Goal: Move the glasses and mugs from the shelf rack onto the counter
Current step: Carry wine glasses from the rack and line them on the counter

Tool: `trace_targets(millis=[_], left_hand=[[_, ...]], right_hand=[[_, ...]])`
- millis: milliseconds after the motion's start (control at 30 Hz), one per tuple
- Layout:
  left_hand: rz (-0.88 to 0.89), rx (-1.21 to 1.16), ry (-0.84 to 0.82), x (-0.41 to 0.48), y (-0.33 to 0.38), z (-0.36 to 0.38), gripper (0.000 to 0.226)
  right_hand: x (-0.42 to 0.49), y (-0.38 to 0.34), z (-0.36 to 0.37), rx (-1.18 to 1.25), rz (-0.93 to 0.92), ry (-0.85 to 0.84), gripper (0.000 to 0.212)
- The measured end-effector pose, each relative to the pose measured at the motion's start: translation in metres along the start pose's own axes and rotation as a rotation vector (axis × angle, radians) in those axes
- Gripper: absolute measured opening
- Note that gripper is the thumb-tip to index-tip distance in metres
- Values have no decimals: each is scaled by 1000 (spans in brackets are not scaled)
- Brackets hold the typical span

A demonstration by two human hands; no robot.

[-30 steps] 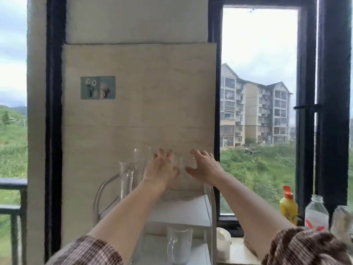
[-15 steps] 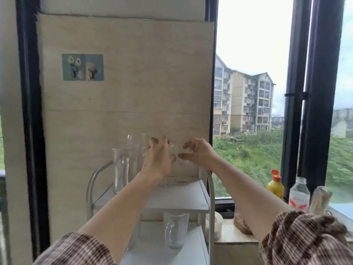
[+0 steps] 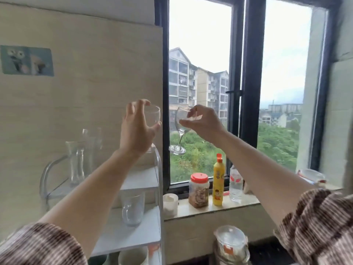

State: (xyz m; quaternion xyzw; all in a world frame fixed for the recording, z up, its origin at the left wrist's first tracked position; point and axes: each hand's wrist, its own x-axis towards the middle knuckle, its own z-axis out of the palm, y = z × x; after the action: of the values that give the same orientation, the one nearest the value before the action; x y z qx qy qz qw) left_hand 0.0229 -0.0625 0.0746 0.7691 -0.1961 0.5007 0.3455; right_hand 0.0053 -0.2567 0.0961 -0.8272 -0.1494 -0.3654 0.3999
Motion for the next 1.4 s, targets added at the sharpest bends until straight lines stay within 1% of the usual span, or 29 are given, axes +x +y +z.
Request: trace_targets(millis=[67, 267, 400, 567, 700, 767, 867, 967, 1033, 1100, 1233, 1400], left_hand=[[28, -51, -31, -15, 23, 15, 51], [104, -136, -226, -83, 99, 62, 56], [104, -213, -358, -144, 178, 91, 58], [138, -334, -461, -223, 288, 126, 56], [126, -447, -564, -286, 375, 149, 54], [98, -519, -607, -317, 416, 160, 52], [83, -610, -698, -368, 480, 178, 55], [121, -702, -808, -414, 554, 197, 58], [119, -737, -847, -425, 573, 203, 59], [117, -787, -873, -441, 604, 213, 59], [169, -891, -984, -474, 682, 239, 60], [211, -972, -1061, -506, 768, 285, 59]], right_hand=[[-22, 11, -30, -42, 21, 6, 26], [-109, 57, -126, -113, 170, 61, 28], [-187, 86, -201, -210, 279, 60, 27], [-287, 112, -300, -351, 416, 34, 28], [-363, 122, -375, -479, 444, 94, 28], [-402, 126, -410, -496, 520, 112, 28], [-462, 130, -462, -513, 615, 148, 28], [-527, 136, -526, -544, 727, 219, 32], [-546, 135, -541, -553, 758, 207, 38], [-569, 133, -566, -558, 808, 254, 48], [-618, 140, -632, -568, 916, 419, 73], [-661, 165, -704, -624, 987, 520, 76]])
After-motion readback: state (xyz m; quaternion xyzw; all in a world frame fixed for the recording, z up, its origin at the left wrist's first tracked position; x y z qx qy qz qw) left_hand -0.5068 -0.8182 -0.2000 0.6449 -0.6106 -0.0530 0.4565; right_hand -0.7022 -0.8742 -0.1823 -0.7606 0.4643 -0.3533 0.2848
